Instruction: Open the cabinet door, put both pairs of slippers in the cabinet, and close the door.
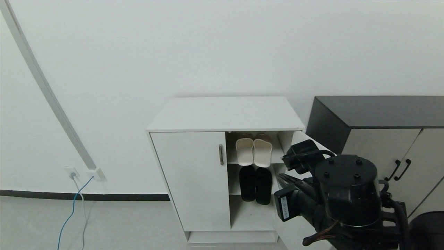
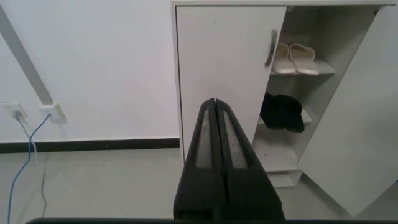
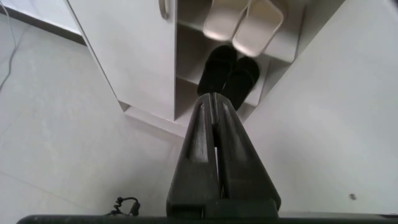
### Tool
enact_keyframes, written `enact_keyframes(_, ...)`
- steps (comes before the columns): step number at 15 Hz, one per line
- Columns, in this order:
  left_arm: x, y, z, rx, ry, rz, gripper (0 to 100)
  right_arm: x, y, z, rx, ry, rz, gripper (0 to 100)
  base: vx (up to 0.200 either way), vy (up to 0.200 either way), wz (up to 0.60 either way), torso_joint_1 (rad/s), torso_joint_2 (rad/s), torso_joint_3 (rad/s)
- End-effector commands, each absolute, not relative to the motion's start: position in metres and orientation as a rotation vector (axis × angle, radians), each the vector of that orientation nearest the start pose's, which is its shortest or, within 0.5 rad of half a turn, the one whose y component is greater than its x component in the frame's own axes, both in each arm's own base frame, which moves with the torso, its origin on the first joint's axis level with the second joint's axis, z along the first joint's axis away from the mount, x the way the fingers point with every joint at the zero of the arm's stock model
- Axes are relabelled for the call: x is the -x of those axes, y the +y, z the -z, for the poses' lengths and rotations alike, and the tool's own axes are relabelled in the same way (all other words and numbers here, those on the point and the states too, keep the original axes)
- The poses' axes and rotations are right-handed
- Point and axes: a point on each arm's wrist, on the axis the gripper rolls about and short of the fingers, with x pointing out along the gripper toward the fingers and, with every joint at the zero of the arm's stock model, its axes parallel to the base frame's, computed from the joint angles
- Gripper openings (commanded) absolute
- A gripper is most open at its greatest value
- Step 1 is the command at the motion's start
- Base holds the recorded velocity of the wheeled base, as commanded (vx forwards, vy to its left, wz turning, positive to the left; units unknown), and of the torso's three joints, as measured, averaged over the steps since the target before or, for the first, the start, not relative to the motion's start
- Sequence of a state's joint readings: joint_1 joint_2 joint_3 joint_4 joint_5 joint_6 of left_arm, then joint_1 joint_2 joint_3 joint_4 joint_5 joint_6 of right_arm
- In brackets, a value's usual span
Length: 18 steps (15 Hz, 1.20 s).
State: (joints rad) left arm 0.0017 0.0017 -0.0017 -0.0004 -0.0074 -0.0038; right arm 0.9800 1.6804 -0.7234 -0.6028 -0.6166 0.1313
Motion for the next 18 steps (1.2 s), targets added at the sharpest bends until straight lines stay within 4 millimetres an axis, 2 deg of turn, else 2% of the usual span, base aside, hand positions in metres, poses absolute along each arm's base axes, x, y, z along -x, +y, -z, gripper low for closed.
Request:
enact_keyframes(1,0.023,0.000,-0.076,0.005,0.000,0.005,0,-0.173,0.231,-0.165,0.123,0.270,-0.339,0,0.000,0.000,0.00,0.251,-0.57,-0.325)
enact_keyframes(6,0.023,0.000,-0.076,0.002,0.000,0.006,0,-0.179,0.235,-0.157,0.137,0.291,-0.335,0,0.000,0.000,0.00,0.259,-0.59,-0.332)
enact_keyframes(12,0.023,0.000,-0.076,0.003,0.000,0.006,0,-0.181,0.234,-0.157,0.135,0.285,-0.329,0,0.000,0.000,0.00,0.182,-0.39,-0.223)
enact_keyframes(18,0.023,0.000,-0.076,0.003,-0.003,0.006,0,-0.184,0.231,-0.155,0.140,0.290,-0.315,0,0.000,0.000,-0.60,0.072,-0.16,-0.084)
